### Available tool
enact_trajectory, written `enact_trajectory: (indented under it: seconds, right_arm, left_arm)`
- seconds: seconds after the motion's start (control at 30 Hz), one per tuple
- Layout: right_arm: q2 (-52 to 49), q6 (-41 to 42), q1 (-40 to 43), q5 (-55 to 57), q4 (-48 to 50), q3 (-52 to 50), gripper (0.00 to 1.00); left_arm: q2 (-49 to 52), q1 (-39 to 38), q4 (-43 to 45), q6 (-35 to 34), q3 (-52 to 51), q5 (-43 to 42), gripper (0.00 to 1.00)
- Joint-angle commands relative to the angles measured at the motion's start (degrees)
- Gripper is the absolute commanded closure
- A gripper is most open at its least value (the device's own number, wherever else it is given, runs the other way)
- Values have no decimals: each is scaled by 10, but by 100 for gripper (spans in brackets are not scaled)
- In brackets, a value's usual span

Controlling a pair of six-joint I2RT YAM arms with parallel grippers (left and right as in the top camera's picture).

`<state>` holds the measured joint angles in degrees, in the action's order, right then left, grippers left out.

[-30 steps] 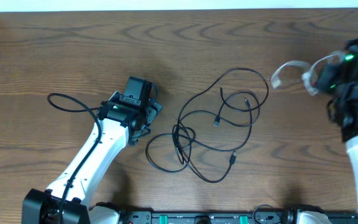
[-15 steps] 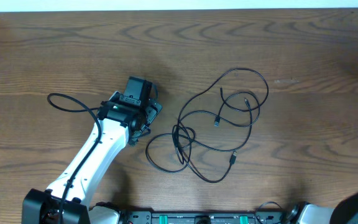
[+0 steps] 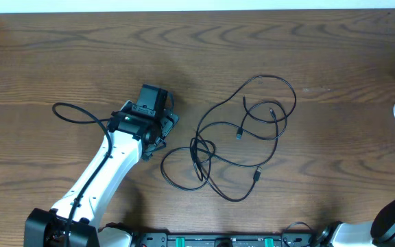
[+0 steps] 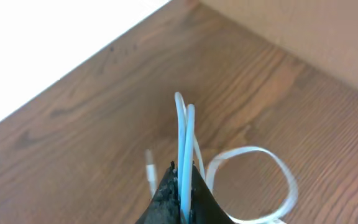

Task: Untangle cables
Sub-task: 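Place the white cable at the right table edge and release it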

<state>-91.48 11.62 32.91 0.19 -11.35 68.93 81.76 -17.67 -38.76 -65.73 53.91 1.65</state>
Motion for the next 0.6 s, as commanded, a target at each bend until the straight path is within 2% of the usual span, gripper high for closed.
enact_trajectory:
  seconds: [0.0, 0.1, 0.23, 0.37, 0.5, 0.57]
  right_arm:
    - [19, -7, 13, -12, -5, 6, 99]
    - [18, -8, 25, 5, -27, 6, 99]
    - [9, -8, 52, 78, -43, 6, 93]
    - [-12, -8, 77, 129, -54, 6, 83]
    - [-41, -7, 98, 128, -58, 6, 78]
    - [-56, -5, 104, 127, -61, 6, 71]
  left_arm:
    - [-5, 2, -2, 6, 3, 5, 2]
    - [-5, 2, -2, 6, 3, 5, 2]
    - [-5, 2, -2, 6, 3, 5, 2]
    - [-5, 2, -2, 6, 3, 5, 2]
    - [-5, 2, -2, 6, 3, 5, 2]
    - [-5, 2, -2, 6, 3, 5, 2]
